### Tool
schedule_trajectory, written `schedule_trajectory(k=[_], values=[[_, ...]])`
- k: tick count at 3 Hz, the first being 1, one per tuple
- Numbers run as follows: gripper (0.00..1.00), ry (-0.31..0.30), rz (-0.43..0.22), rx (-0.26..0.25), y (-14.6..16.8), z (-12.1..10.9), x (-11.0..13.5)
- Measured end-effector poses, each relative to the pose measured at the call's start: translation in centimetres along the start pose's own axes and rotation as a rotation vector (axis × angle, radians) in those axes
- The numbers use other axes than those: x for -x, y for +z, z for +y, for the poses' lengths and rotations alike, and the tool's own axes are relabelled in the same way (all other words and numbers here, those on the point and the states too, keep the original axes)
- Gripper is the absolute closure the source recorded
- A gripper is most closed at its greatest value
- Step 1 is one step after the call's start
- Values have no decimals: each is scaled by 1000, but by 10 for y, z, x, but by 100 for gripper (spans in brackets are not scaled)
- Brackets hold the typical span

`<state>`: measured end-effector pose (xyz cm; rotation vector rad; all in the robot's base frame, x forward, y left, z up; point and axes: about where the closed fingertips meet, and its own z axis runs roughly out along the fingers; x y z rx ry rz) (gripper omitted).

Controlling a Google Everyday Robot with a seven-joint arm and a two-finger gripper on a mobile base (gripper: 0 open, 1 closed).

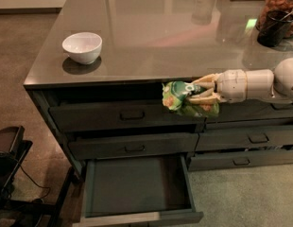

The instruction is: Pick green rice chip bag from bottom drawer and place on counter

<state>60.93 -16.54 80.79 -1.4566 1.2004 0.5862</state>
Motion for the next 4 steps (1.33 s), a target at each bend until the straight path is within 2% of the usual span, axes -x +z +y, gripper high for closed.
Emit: schedule_trajectory(k=[1, 2, 3, 4], values=[[100, 0, -4, 2, 1, 0, 1], [100, -27, -27, 53, 1, 15, 16], [100, -37, -31, 90, -23, 61, 34], [100, -48, -34, 100, -16, 46, 42]])
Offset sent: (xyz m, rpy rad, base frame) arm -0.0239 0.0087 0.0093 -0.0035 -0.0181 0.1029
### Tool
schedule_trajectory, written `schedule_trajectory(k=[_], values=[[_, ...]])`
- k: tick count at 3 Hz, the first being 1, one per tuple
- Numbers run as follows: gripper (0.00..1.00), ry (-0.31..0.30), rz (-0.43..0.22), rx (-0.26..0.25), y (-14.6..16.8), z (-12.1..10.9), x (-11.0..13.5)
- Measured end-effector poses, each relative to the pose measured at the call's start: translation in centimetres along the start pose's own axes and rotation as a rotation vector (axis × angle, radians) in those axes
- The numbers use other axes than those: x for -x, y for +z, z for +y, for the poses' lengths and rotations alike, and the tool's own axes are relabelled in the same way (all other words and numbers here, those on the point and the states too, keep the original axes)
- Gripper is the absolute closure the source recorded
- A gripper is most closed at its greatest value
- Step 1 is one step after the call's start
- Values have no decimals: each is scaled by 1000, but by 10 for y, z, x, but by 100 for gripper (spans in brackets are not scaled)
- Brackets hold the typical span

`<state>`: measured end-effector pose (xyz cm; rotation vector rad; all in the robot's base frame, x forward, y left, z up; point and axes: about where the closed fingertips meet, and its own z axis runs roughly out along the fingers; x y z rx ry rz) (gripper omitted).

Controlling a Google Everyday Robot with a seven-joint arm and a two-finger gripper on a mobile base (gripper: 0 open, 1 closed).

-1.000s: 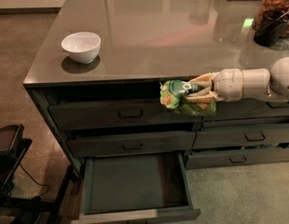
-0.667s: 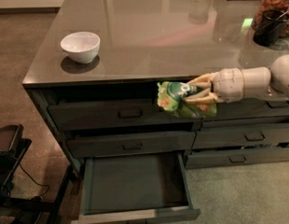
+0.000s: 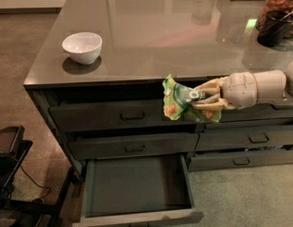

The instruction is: Pick green rice chip bag from bottom drawer and place on counter

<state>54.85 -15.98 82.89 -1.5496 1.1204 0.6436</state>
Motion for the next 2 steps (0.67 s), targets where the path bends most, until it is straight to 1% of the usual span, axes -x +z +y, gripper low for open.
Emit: schedule_trajectory(k=[1, 2], values=[[100, -40, 22, 37, 9, -33, 27], [100, -124, 57, 65, 16, -74, 74]])
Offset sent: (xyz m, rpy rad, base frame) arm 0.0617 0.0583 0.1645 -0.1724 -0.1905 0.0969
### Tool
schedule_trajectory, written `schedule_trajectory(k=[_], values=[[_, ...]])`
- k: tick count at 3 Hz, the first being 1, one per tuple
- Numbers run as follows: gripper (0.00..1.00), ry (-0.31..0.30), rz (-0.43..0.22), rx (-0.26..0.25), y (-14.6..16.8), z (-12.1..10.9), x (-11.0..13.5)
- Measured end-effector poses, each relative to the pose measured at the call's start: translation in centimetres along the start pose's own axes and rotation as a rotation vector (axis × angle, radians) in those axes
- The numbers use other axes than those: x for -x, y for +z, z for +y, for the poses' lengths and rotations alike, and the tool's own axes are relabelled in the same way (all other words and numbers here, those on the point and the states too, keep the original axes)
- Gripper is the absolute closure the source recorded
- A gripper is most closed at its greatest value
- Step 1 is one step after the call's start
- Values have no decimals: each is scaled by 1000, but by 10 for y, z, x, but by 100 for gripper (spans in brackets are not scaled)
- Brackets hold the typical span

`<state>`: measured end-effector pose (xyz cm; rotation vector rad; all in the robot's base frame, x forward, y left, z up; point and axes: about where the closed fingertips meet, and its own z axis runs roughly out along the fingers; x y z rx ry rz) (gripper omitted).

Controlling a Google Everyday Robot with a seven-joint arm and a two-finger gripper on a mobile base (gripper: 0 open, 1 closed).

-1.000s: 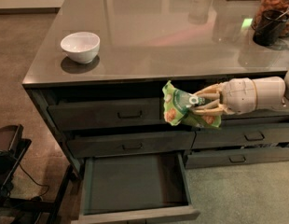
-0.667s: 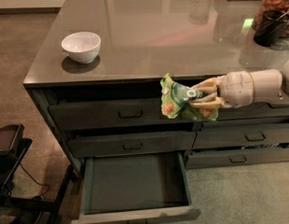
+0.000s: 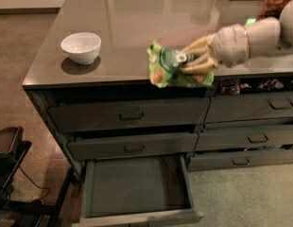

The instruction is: Pick green rice chip bag from bottom drawer and place on counter

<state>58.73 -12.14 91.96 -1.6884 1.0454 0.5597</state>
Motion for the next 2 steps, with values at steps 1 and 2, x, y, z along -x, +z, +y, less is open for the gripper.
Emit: schedule_trajectory(k=[1, 2], values=[[100, -76, 1, -23, -1, -43, 30], [100, -88, -4, -41, -3, -51, 34]])
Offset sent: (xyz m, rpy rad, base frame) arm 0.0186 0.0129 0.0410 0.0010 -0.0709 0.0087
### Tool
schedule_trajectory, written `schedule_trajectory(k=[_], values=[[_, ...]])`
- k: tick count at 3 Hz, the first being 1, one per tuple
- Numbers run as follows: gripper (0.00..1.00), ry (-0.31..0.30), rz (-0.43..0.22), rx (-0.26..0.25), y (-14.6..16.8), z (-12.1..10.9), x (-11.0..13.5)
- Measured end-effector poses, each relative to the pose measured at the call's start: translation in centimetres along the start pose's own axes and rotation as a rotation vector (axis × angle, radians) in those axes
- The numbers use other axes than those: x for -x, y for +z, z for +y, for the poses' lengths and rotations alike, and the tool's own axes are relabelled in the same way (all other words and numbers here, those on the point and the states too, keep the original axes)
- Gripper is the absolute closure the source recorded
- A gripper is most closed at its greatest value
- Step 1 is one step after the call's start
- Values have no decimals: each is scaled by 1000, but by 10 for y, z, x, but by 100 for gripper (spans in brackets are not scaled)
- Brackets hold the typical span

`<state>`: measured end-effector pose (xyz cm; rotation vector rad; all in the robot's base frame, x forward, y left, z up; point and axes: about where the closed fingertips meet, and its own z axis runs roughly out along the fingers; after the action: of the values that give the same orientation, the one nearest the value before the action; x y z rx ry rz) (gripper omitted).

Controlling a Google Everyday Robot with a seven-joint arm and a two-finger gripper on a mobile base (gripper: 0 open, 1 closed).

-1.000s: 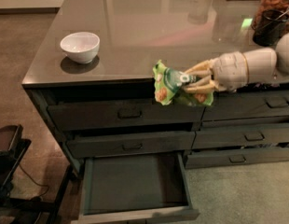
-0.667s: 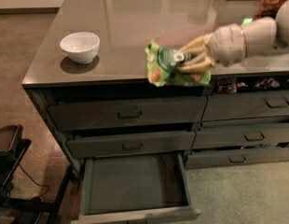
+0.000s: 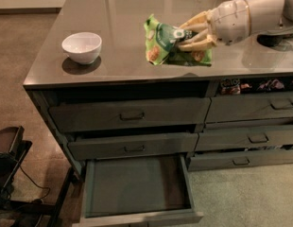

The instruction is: Pick green rice chip bag from bottom drawer and place on counter

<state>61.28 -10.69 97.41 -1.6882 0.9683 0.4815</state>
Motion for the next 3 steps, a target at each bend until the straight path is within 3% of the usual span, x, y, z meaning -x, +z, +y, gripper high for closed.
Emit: schedule_trajectory(k=[1, 3], values=[[100, 2, 12, -6, 4, -3, 0], [100, -32, 92, 6, 30, -38, -22]])
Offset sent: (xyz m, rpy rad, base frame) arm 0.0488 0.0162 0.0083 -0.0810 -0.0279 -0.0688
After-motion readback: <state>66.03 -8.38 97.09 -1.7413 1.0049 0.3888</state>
